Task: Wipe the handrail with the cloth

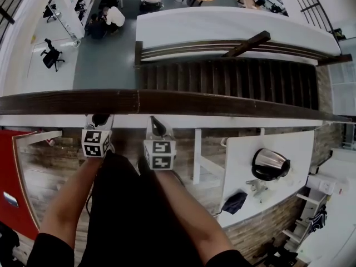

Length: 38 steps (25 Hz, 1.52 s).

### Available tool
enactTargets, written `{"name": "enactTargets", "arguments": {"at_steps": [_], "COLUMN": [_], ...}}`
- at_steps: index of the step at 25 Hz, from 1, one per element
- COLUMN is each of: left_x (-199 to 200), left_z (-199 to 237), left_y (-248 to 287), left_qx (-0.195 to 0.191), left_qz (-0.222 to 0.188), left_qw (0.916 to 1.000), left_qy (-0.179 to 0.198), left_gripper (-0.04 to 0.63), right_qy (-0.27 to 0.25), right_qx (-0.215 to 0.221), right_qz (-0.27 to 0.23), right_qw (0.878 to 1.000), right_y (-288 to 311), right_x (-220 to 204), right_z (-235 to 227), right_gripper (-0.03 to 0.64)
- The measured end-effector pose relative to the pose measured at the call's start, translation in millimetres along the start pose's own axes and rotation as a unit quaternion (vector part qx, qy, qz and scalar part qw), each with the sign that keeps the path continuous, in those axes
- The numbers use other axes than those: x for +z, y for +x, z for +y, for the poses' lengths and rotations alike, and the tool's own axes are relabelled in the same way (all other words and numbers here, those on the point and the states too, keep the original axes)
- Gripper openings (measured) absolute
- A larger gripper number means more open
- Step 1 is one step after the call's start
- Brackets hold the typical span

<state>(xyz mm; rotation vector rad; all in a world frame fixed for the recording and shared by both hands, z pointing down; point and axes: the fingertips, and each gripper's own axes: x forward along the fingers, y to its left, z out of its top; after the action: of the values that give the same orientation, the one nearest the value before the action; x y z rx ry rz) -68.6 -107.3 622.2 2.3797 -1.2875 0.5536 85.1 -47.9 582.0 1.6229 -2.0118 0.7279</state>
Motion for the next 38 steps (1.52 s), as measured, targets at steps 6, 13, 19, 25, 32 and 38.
{"name": "enactTargets", "arguments": {"at_steps": [6, 13, 19, 25, 32, 38], "left_x": [0.1, 2.5, 5.5, 7.3, 10.2, 14.5], "left_z": [-10.2, -15.3, -29.1, -50.6, -71.1, -82.6], "left_y": [5.8, 9.9, 17.6, 29.0, 39.5, 45.5], "left_qx": [0.005, 0.019, 0.016, 0.003, -0.009, -0.008], "left_qz": [0.002, 0.004, 0.012, 0.025, 0.029, 0.018], "left_qw": [1.0, 0.9998, 0.9998, 0.9997, 0.9995, 0.9998], "left_qy": [0.003, -0.005, -0.004, 0.003, 0.011, -0.001], "left_gripper": [0.13, 0.13, 0.13, 0.13, 0.13, 0.13], "right_qy": [0.007, 0.001, -0.052, -0.091, -0.053, -0.044], "right_qx": [-0.009, -0.013, -0.023, -0.052, -0.069, -0.072], "right_qz": [-0.005, -0.027, -0.134, -0.278, -0.313, -0.308], "right_qw": [1.0, 1.0, 0.989, 0.955, 0.946, 0.948], "right_y": [-2.3, -14.9, -56.0, -120.3, -158.4, -158.0], "right_x": [-3.4, 9.0, 46.7, 97.3, 120.3, 115.2], "right_z": [-26.5, -36.5, -31.2, -30.5, -49.6, -71.4], "right_gripper": [0.002, 0.002, 0.002, 0.002, 0.002, 0.002]}}
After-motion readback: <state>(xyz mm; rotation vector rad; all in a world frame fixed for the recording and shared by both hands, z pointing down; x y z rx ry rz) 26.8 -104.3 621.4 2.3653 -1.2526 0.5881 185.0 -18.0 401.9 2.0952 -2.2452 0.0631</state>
